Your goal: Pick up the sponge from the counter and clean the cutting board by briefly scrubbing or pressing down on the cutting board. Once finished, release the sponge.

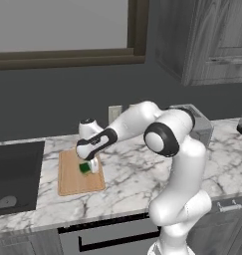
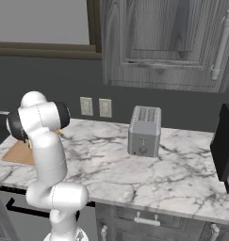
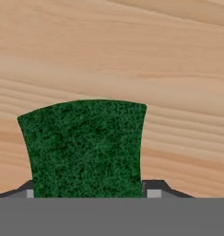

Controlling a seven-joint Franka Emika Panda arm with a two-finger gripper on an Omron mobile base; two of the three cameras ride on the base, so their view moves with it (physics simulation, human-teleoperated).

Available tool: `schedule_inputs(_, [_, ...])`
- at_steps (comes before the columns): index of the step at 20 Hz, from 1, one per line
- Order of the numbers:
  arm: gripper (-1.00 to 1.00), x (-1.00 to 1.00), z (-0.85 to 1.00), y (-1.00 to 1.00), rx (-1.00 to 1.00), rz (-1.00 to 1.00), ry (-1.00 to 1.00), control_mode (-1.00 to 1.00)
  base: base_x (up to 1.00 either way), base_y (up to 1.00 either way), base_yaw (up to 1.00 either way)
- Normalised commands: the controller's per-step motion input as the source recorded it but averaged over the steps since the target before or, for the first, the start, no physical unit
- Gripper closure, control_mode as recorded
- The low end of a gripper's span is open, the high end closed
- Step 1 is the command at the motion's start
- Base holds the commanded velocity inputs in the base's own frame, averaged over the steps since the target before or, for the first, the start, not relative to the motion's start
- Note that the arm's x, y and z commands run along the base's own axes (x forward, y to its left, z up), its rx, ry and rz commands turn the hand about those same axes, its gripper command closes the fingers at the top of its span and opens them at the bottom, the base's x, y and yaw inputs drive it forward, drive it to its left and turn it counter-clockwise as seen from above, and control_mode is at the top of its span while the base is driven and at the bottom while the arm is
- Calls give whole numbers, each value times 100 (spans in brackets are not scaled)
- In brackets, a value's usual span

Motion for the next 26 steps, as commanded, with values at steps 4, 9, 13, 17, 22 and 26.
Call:
schedule_inputs(4, [100, 90, 0, 8, 0, 0, -4, -100, 0, 0, 0])
schedule_inputs(9, [100, 80, 0, 8, 0, 0, -8, -100, 0, 0, 0])
schedule_inputs(13, [100, 49, -4, 12, 0, -2, -12, -100, 0, 0, 0])
schedule_inputs(17, [100, 2, -41, 17, 0, -2, -13, -100, 0, 0, 0])
schedule_inputs(22, [100, -84, -65, 12, 1, 0, -23, -100, 0, 0, 0])
schedule_inputs(26, [100, -99, -52, 0, 4, 0, -18, -100, 0, 0, 0])
